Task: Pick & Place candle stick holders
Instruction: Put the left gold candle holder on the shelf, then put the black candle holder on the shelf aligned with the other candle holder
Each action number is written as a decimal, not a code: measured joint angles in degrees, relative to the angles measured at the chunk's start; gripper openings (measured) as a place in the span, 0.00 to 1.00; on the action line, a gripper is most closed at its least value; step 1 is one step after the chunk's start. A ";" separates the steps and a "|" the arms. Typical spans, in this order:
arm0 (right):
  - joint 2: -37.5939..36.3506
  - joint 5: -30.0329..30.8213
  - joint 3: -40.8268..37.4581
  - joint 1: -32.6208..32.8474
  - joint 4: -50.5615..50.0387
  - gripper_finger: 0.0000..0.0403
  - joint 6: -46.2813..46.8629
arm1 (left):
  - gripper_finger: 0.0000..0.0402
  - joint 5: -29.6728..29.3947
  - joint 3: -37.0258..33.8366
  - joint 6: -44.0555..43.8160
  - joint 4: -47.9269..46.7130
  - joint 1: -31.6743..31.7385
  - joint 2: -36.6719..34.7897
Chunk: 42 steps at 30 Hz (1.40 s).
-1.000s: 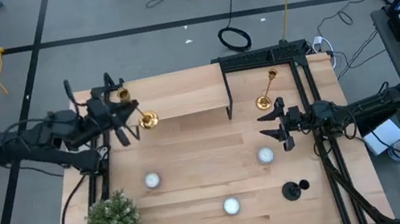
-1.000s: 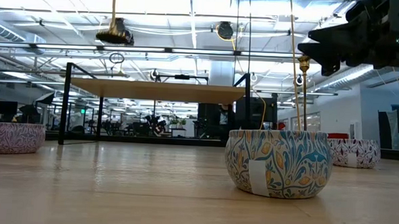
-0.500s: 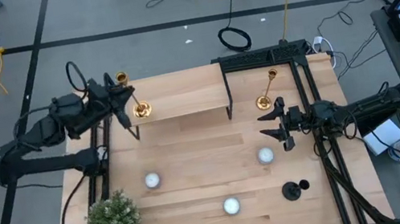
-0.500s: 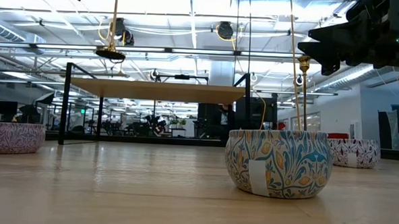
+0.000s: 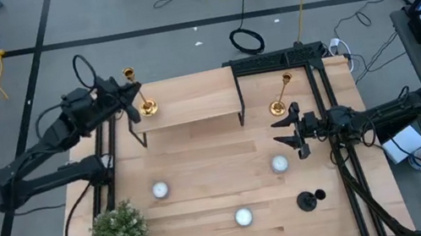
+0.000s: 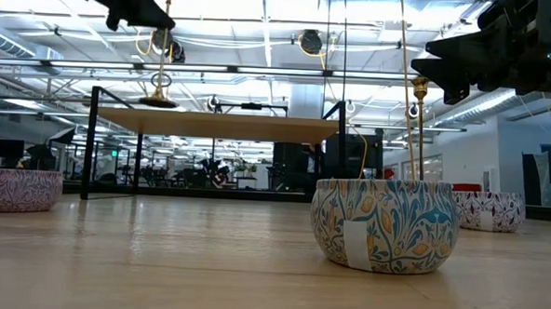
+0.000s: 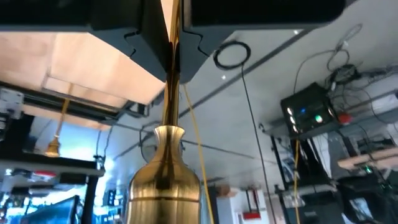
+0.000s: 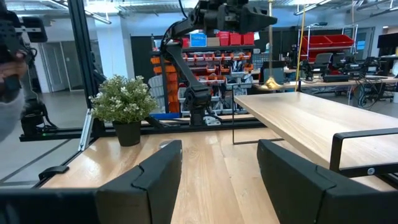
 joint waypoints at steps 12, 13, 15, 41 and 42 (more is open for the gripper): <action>0.04 -0.01 0.01 0.00 -0.04 0.51 0.00 | 0.04 5.62 -3.48 -1.96 3.64 11.00 2.05; 0.04 0.00 0.02 0.00 -0.04 0.51 0.00 | 0.04 6.21 -3.54 -2.26 4.13 11.49 2.42; 0.04 0.01 0.00 0.00 -0.04 0.51 0.00 | 0.04 6.81 -3.55 -2.98 5.63 12.19 3.14; 0.06 0.02 0.00 0.00 -0.52 0.51 0.06 | 0.36 6.72 -3.54 -1.78 5.84 13.52 6.75; 0.06 0.02 0.00 0.00 -0.55 0.51 0.17 | 0.38 6.72 -3.55 -1.68 5.80 13.48 6.75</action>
